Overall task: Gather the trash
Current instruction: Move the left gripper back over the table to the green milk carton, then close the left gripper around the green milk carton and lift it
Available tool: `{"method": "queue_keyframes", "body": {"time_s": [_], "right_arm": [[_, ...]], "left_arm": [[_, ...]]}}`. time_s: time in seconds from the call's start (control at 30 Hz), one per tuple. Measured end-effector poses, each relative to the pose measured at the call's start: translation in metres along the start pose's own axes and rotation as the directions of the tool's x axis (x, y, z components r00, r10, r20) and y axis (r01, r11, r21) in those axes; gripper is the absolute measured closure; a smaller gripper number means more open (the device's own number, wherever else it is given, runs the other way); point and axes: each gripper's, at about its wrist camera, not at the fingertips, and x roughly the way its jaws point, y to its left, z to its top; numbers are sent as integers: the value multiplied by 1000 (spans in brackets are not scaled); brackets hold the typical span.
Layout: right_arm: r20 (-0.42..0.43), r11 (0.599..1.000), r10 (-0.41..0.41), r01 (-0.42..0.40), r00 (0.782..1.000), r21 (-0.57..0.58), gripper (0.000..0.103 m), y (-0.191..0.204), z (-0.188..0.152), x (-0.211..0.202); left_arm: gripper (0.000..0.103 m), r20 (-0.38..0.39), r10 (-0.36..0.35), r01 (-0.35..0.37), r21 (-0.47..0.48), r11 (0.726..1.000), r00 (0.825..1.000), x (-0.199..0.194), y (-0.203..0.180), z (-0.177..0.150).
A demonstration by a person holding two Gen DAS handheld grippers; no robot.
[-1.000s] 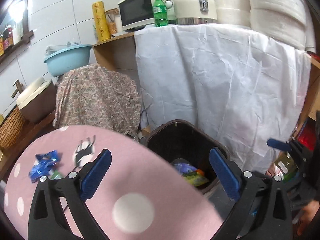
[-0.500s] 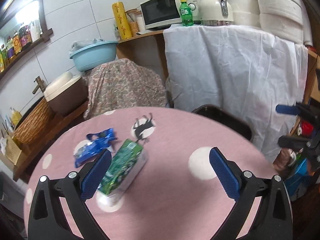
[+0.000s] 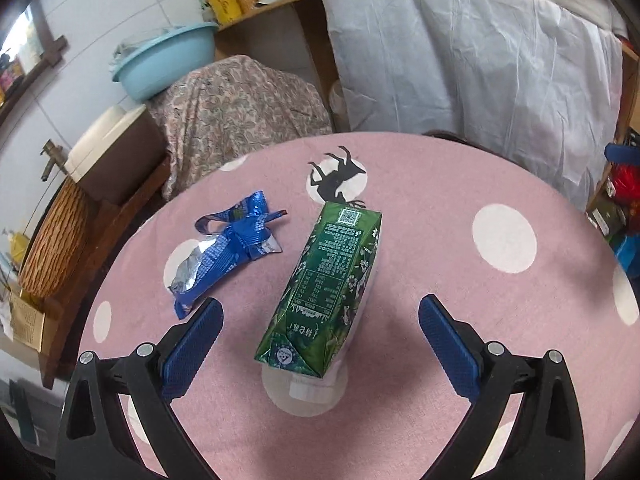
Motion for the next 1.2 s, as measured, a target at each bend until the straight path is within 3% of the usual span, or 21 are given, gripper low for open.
{"method": "queue_keyframes", "body": {"time_s": [0.43, 0.6, 0.77, 0.97, 1.2], "right_arm": [[-13, 1000, -2, 3, 1000, 10, 6, -2, 0, 2], [-19, 1000, 10, -10, 1000, 27, 6, -2, 0, 5], [-23, 1000, 20, -20, 1000, 8, 6, 3, 3, 9], [-28, 999, 41, -41, 999, -2, 6, 9, 9, 16], [-47, 997, 81, -81, 996, 7, 6, 10, 19, 32]], "left_arm": [[6, -102, -45, 52, 61, 997, 994, 38, -3, 19], [19, -164, -39, 55, 95, 994, 986, 55, -8, 22], [40, -203, -1, 33, 153, 988, 979, 63, -13, 19], [52, -174, -35, 50, 86, 995, 984, 56, -4, 18], [54, -38, -65, 63, -45, 997, 997, 28, 9, -1]]}}
